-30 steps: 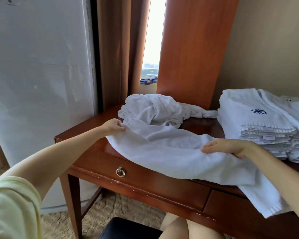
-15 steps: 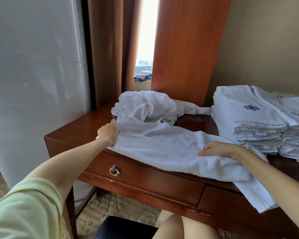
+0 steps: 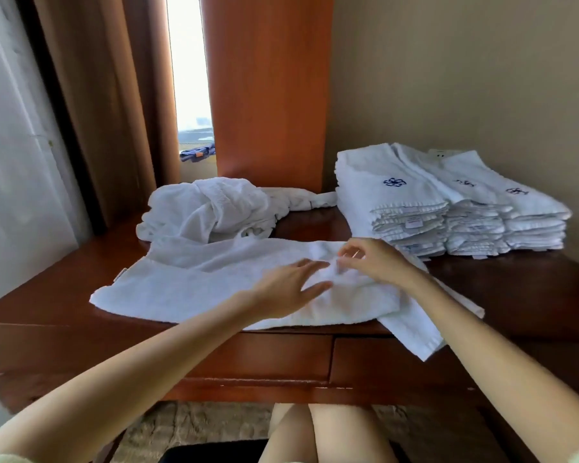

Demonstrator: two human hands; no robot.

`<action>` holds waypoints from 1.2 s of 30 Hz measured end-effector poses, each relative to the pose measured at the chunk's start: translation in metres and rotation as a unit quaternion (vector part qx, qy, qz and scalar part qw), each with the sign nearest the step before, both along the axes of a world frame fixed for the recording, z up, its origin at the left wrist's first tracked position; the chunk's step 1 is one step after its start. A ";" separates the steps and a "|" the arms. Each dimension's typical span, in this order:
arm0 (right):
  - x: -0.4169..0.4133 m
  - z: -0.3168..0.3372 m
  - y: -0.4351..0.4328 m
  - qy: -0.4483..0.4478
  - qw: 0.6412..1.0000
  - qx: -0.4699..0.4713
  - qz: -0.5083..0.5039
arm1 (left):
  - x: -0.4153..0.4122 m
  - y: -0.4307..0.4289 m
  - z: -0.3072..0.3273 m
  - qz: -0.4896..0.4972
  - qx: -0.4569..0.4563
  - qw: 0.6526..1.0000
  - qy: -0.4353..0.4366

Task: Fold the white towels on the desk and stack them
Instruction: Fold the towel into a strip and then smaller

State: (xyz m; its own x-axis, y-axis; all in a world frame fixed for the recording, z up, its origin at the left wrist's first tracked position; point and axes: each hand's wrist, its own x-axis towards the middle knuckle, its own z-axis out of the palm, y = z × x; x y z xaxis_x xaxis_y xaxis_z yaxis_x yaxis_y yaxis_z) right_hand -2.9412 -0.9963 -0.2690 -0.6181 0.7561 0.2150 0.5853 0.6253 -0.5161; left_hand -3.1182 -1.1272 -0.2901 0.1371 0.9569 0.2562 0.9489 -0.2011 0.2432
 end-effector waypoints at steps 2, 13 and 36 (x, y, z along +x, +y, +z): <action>0.036 0.003 -0.008 0.059 0.992 0.062 -0.093 | 0.042 0.016 -0.010 -0.004 -0.025 1.000 -0.017; 0.120 -0.056 -0.058 -0.075 0.971 0.022 -0.226 | 0.087 0.049 -0.046 0.087 -0.017 0.991 -0.100; 0.248 -0.039 -0.014 0.310 0.919 -0.200 -0.136 | 0.080 0.077 -0.026 0.072 -0.038 0.997 0.011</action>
State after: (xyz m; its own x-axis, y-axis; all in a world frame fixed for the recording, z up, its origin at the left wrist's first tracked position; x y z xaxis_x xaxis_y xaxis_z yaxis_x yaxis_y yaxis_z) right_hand -2.6931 -1.0100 -0.3079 -0.2462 0.9601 0.1326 0.2070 0.1857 -0.9606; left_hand -3.0386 -1.0506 -0.3165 0.0025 0.9836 0.1801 0.9718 -0.0449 0.2316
